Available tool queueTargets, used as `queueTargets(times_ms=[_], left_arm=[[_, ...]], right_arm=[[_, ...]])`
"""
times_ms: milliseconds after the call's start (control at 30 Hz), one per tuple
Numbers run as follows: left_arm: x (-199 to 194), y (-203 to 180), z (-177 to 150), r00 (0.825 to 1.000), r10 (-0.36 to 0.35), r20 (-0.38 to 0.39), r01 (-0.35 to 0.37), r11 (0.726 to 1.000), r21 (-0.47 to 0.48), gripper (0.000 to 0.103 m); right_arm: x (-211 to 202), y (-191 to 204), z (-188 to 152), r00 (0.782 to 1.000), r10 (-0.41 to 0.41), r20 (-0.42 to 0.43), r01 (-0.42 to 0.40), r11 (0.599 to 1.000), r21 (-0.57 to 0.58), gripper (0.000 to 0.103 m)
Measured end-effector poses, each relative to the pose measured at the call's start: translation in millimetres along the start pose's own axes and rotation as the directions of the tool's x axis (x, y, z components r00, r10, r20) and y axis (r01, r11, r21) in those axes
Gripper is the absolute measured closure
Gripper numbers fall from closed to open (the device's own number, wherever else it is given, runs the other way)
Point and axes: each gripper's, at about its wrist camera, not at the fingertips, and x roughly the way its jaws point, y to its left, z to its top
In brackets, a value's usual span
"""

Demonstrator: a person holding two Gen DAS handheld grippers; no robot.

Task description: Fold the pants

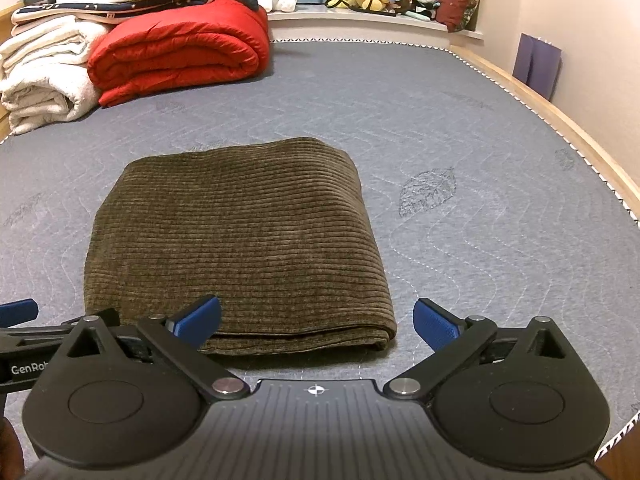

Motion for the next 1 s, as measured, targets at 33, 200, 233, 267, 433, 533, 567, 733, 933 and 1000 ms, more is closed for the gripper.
queueTargets(times_ms=[33, 200, 233, 267, 433, 533, 567, 733, 933, 1000], left_arm=[[-0.1, 0.5, 0.0, 1.000, -0.001, 0.001, 0.001, 1.000, -0.001, 0.000], [-1.1, 1.2, -0.3, 1.000, -0.005, 0.004, 0.005, 1.000, -0.001, 0.000], [-1.4, 1.2, -0.3, 1.000, -0.006, 0.005, 0.006, 1.000, 0.000, 0.000], [-1.5, 0.9, -0.5, 1.000, -0.005, 0.006, 0.005, 1.000, 0.000, 0.000], [-2.4, 0.3, -1.1, 1.000, -0.007, 0.009, 0.007, 1.000, 0.001, 0.000], [-3.4, -0.4, -0.8, 1.000, -0.009, 0.011, 0.009, 1.000, 0.005, 0.000], [-3.4, -0.6, -0.9, 1.000, -0.009, 0.011, 0.009, 1.000, 0.007, 0.000], [-3.5, -0.5, -1.2, 1.000, -0.010, 0.012, 0.010, 1.000, 0.008, 0.000], [-4.2, 0.0, -1.3, 1.000, -0.011, 0.016, 0.010, 1.000, 0.010, 0.000], [-4.4, 0.4, -1.1, 1.000, -0.011, 0.018, 0.011, 1.000, 0.010, 0.000]], right_arm=[[-0.1, 0.4, 0.2, 1.000, 0.000, 0.000, 0.000, 1.000, 0.001, 0.001], [0.3, 0.8, 0.8, 1.000, 0.000, -0.003, 0.000, 1.000, -0.003, 0.001], [0.4, 1.1, 0.7, 1.000, 0.001, -0.004, -0.001, 1.000, -0.004, 0.001], [0.3, 1.4, 0.7, 1.000, 0.001, -0.004, -0.001, 1.000, -0.004, 0.001], [0.3, 2.3, 0.5, 1.000, 0.000, -0.005, 0.000, 1.000, -0.004, 0.001], [0.6, 2.3, 0.6, 1.000, 0.001, -0.006, -0.001, 1.000, -0.004, 0.001], [0.6, 2.2, 0.6, 1.000, 0.001, -0.005, -0.001, 1.000, -0.004, 0.001], [1.5, 1.8, 0.3, 1.000, 0.000, -0.008, 0.000, 1.000, -0.003, 0.001], [2.0, 0.9, 0.2, 1.000, 0.000, -0.009, 0.000, 1.000, -0.001, 0.001], [2.1, 0.8, 0.2, 1.000, -0.001, -0.010, 0.001, 1.000, 0.000, 0.001]])
